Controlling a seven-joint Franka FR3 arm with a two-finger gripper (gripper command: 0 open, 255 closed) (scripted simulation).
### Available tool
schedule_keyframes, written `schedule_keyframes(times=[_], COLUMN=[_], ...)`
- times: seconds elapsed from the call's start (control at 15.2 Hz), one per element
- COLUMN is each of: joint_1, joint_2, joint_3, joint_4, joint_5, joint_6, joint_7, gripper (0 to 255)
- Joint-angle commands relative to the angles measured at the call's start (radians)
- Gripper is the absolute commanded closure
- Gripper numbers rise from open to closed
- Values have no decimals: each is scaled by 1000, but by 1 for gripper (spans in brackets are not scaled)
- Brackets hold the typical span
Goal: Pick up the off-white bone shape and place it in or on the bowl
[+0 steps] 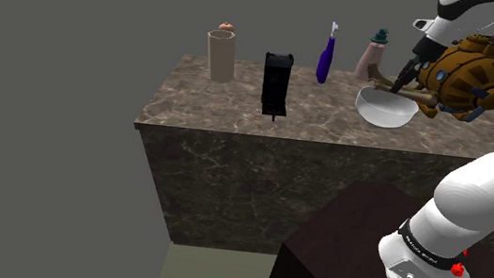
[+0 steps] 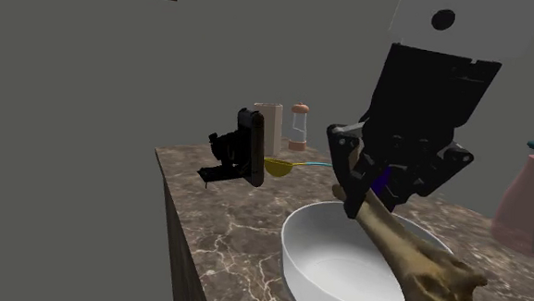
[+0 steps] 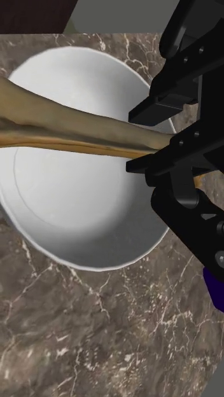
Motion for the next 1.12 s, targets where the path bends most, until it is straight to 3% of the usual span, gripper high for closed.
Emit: schedule_keyframes(times=[0.0, 0.2, 0.66, 0.73, 1.06], joint_1=[0, 2, 2, 2, 2], joint_2=[7, 21, 21, 21, 21], joint_3=[-7, -18, -18, -18, -18], joint_4=[-20, -52, -52, -52, -52], joint_5=[1, 5, 5, 5, 5], joint_6=[26, 71, 71, 71, 71], joint_7=[-9, -22, -22, -22, -22], gripper=[255, 255, 255, 0, 0])
